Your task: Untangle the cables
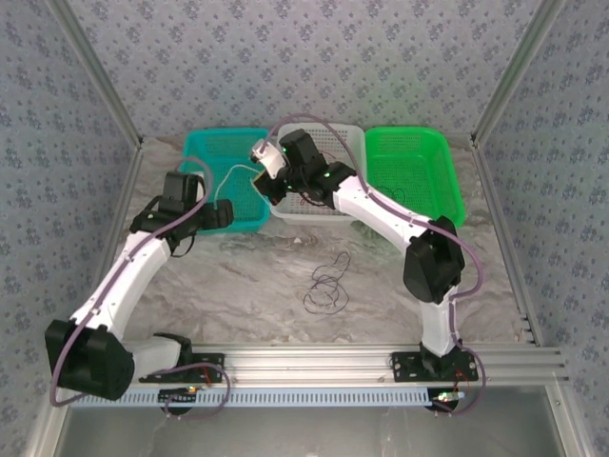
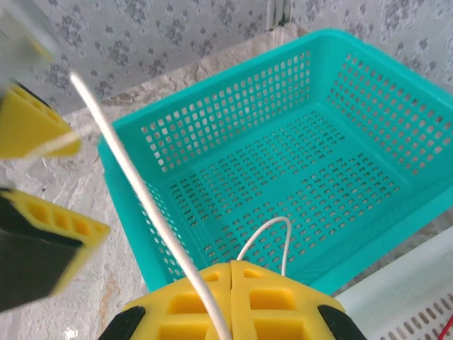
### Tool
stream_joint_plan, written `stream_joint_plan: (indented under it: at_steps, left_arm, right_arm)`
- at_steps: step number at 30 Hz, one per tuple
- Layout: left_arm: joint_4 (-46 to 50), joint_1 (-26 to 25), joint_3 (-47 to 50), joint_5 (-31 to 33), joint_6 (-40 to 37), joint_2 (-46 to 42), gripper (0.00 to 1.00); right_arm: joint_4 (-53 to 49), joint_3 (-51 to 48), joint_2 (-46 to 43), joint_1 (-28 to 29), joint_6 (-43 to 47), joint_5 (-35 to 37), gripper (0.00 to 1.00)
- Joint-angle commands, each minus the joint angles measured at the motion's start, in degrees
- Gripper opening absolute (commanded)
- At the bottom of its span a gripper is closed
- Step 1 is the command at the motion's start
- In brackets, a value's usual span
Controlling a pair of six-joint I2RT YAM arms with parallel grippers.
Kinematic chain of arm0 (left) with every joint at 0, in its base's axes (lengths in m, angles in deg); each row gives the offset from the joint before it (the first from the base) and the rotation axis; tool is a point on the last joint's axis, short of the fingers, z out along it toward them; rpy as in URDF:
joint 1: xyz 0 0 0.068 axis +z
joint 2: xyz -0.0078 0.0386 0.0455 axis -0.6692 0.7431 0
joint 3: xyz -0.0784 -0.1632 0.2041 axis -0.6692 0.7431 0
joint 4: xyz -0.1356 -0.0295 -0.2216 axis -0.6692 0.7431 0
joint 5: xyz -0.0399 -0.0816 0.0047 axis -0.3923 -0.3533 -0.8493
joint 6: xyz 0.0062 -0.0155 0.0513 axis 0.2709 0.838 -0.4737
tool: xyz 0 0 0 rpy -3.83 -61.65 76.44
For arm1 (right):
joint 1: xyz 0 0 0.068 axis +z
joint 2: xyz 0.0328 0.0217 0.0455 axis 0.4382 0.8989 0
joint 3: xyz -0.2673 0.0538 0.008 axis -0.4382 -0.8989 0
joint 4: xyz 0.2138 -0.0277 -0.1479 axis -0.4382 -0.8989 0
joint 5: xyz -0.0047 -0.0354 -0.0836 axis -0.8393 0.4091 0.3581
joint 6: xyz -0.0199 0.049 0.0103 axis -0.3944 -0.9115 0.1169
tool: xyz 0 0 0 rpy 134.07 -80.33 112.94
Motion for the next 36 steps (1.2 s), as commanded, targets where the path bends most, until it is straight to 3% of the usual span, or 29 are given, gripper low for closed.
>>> stream_joint_plan:
  at_steps: [1,9,22,33,36]
  left_arm:
    - [-1.97,0.38,-0.12,3.95,1.28,-2.95,0.94]
    - [-0.11,2.53,0.71,6.40,2.07,-7.77,0.97]
    - [-3.81,1.87,7.63,3.43,7.04,-15.63,0.99]
    - [-5.02,0.65,11.51,1.04,9.12,-17.65,0.99]
    - [-5.55,-0.27,12.18,0.45,9.38,-17.32,0.99]
  right_arm:
    - [-2.23,2.25,2.28,0.08,1.39,0.32,0.00]
    - [-2.80,9.13,5.22,-2.88,-3.93,5.63,0.00]
    - [-11.51,35.93,16.19,-2.27,-15.47,-2.56,0.00]
    - [-2.73,36.17,28.41,-2.65,-30.81,-9.11,0.00]
    - [-1.79,36.50,31.05,-2.36,-32.82,-9.28,0.21]
